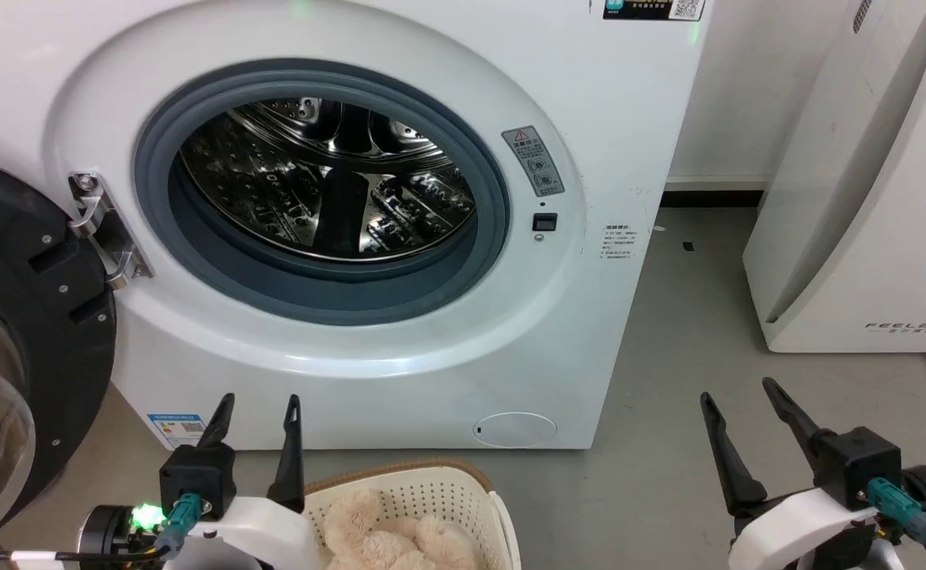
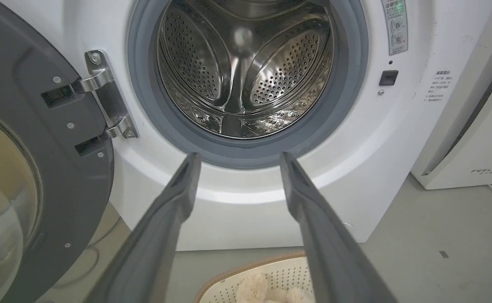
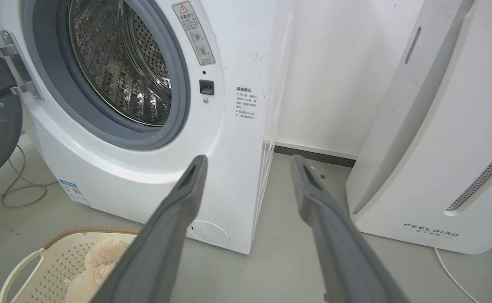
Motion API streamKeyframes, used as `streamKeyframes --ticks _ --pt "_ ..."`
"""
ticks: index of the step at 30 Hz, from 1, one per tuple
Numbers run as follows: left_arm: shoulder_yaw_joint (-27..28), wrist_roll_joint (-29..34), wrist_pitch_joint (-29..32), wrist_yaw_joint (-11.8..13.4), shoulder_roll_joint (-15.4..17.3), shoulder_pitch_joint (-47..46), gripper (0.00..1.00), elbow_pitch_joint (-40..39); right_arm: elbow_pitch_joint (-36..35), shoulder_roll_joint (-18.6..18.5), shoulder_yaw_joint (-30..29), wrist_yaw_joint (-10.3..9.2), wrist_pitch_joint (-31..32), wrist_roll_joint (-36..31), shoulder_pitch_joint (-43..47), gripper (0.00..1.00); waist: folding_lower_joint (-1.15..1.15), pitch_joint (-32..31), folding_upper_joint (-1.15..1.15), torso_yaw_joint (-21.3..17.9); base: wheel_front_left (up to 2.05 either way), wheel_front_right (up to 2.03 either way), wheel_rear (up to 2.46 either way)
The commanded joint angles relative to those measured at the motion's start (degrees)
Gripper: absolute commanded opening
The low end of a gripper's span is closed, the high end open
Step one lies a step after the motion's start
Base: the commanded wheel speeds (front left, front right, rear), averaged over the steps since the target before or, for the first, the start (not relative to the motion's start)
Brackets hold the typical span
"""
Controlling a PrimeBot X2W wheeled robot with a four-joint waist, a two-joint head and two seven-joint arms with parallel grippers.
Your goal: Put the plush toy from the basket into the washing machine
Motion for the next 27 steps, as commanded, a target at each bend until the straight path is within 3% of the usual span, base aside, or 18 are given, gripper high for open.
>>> streamKeyframes --ticks 1,27 --pt "-0.2 -0.1 -0.3 0.1 0.0 0.0 1.00 0.2 0.0 0.0 0.0 0.00 -0.3 0.3 0.1 1.00 0.00 0.0 0.00 0.0 0.00 0.00 0.00" --pt "-2.8 -1.5 -3.5 1.0 0.1 -3.2 1.00 5.4 -1.1 0.0 -0.9 -0.01 -3.5 0.8 -1.2 1.00 0.00 5.1 0.00 -1.1 0.00 0.00 0.00"
